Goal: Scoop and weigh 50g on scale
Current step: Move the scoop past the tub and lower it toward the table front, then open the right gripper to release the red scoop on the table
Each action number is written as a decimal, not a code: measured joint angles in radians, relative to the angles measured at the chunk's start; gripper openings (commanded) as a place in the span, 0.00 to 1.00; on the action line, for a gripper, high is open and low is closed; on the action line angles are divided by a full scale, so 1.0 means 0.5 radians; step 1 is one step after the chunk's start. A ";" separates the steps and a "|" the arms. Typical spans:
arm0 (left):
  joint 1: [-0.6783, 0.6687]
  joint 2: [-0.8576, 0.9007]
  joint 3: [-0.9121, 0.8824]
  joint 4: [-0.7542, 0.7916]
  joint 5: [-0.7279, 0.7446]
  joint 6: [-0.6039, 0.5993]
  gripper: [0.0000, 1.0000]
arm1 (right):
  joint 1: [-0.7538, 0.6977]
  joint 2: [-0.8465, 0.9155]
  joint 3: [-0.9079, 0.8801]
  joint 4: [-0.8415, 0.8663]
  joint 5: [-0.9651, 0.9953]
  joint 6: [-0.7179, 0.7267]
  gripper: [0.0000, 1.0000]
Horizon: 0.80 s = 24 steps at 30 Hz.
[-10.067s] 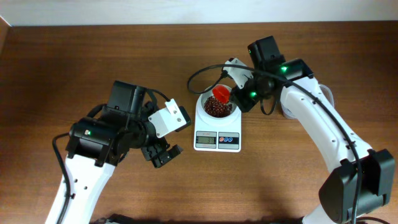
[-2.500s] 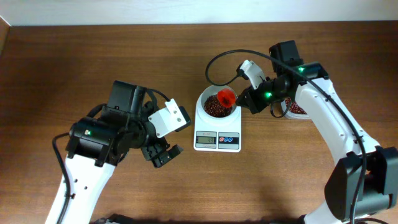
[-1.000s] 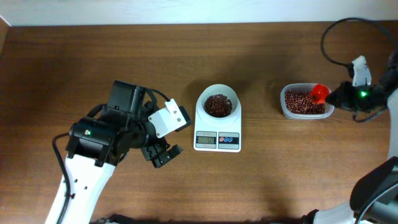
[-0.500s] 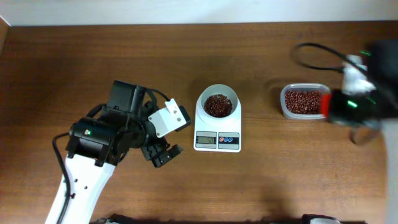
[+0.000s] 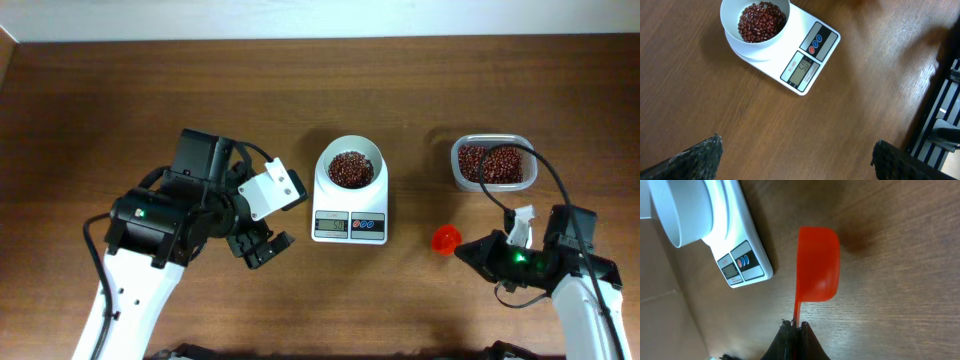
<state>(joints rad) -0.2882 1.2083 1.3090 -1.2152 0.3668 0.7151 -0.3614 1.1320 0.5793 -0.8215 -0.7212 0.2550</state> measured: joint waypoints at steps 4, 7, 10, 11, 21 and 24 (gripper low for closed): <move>0.000 0.000 0.000 -0.001 0.000 0.000 0.99 | 0.000 0.211 0.000 -0.007 0.034 0.026 0.19; -0.001 0.000 0.000 0.000 0.000 0.000 0.99 | 0.000 0.235 0.000 -0.008 0.150 0.024 0.29; 0.000 0.000 0.000 0.000 0.000 0.000 0.99 | 0.000 0.235 0.000 -0.013 0.321 0.037 0.49; 0.000 0.000 0.000 0.000 0.000 0.000 0.99 | 0.001 0.235 0.000 -0.014 0.359 0.025 0.58; 0.000 0.000 0.000 -0.003 0.000 0.000 0.99 | 0.000 0.243 0.141 -0.107 0.941 0.329 0.99; 0.000 0.000 0.000 -0.005 0.000 0.000 0.99 | -0.004 0.120 0.753 -0.594 0.855 0.189 0.99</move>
<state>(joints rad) -0.2882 1.2083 1.3090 -1.2175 0.3668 0.7151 -0.3634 1.1919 0.9558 -1.1187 -0.2935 0.3496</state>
